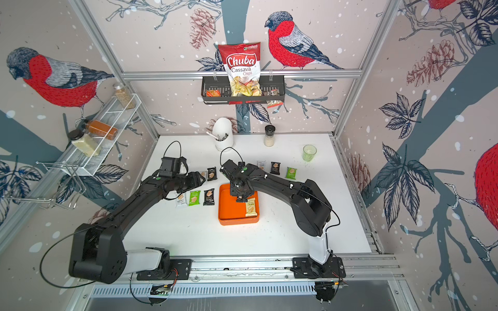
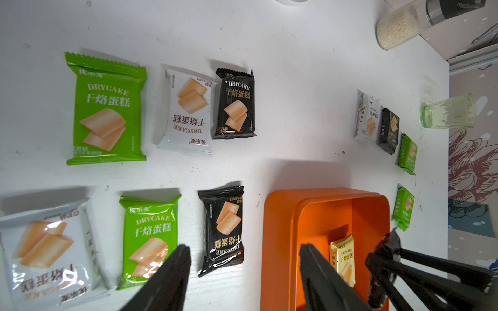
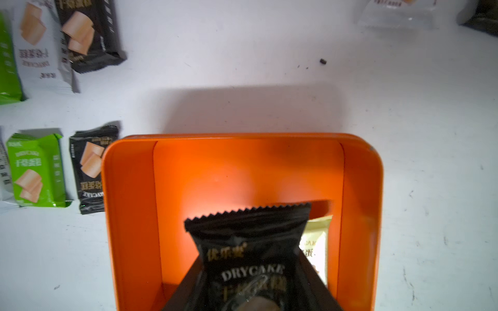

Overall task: Take the cookies out of the storage box
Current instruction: Place the cookie at the center of the board.

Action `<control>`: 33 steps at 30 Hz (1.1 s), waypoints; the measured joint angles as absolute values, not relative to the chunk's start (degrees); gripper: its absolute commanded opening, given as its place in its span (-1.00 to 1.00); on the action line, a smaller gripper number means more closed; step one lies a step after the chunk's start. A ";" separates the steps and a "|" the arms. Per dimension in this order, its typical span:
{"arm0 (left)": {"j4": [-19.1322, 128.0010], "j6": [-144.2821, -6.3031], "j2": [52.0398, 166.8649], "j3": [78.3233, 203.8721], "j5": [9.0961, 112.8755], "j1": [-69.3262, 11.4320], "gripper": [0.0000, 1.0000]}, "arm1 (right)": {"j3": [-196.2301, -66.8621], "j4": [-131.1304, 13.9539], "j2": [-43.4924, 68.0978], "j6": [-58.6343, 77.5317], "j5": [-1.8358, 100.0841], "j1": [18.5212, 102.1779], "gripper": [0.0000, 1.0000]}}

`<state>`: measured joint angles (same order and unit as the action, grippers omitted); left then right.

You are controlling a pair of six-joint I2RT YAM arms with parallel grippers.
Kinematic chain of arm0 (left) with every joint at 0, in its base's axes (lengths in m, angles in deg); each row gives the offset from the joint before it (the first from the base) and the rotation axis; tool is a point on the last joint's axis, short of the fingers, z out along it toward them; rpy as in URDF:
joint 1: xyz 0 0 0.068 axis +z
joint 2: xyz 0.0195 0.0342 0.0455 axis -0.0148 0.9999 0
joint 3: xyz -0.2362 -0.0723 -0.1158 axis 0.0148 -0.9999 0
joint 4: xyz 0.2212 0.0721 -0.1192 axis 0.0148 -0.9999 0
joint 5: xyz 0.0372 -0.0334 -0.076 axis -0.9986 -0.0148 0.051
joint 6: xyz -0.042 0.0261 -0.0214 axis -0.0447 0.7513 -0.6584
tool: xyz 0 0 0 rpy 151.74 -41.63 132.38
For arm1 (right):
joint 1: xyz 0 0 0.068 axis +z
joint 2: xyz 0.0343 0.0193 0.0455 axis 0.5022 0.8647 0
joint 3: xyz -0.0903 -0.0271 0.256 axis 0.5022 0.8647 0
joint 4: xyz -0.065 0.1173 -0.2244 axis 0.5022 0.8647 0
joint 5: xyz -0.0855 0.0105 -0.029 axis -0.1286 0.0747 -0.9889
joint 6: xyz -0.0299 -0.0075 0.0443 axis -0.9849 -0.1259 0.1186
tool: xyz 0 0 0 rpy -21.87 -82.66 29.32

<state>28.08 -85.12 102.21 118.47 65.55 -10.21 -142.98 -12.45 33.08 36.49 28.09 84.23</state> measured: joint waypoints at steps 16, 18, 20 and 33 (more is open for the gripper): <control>30.16 -86.83 108.35 122.82 66.73 -10.41 0.36 | -136.16 -13.04 25.65 29.47 27.78 67.21 -0.13; 30.66 -87.42 109.18 123.63 66.73 -10.67 0.36 | -134.10 -13.85 25.39 28.07 28.11 64.76 -0.13; 31.01 -87.79 109.96 124.22 66.73 -10.94 0.36 | -132.07 -14.50 25.24 27.51 28.87 62.48 -0.13; 31.42 -88.09 112.50 125.93 66.71 -11.50 0.35 | -126.54 -19.90 28.95 23.55 31.67 57.26 -0.10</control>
<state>31.42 -88.09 112.50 125.93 66.71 -11.50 -126.54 -19.90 28.95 23.55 31.67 57.26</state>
